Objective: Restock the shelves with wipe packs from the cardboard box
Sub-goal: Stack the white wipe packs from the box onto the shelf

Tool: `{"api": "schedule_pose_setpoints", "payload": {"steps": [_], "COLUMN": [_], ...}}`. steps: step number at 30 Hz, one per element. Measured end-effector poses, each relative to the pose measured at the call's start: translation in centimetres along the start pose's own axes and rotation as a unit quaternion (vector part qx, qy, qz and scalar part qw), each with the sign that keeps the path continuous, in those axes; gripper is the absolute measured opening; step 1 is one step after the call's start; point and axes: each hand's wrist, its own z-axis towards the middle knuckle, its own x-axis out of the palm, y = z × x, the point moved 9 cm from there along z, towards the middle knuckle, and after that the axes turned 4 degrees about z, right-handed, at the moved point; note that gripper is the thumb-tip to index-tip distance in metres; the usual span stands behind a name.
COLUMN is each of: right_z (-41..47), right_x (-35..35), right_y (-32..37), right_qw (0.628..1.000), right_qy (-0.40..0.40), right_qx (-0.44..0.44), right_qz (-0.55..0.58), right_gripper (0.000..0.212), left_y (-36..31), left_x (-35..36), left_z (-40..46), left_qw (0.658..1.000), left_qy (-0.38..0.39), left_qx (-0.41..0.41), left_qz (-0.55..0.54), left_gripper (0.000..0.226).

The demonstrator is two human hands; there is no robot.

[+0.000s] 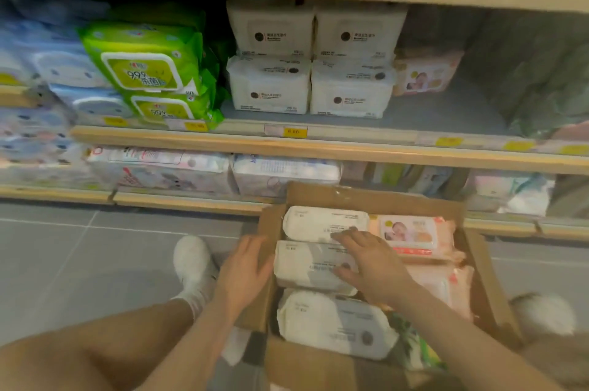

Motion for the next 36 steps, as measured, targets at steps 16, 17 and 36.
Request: {"api": "schedule_pose_setpoints", "payload": {"steps": [16,17,36], "right_z": [-5.5,-5.2,-5.8], "right_x": [11.7,11.8,0.8], "right_y": [-0.5,-0.6,-1.2], "right_qw": [0.989,0.987,0.996], "right_qy": [0.117,0.122,0.058], "right_qx": [-0.006,-0.006,0.003], "right_qz": [-0.093,-0.101,-0.073], "right_gripper": [0.076,0.081,0.086], "left_y": [0.5,0.4,-4.4], "left_x": [6.6,6.6,2.5], "left_z": [-5.8,-5.7,0.0], "left_qw": [0.993,0.993,0.991], "left_qy": [0.083,0.085,0.041], "left_qx": [0.046,0.048,0.127], "left_qz": [0.069,0.072,0.027], "left_gripper": [0.054,0.054,0.043]}}
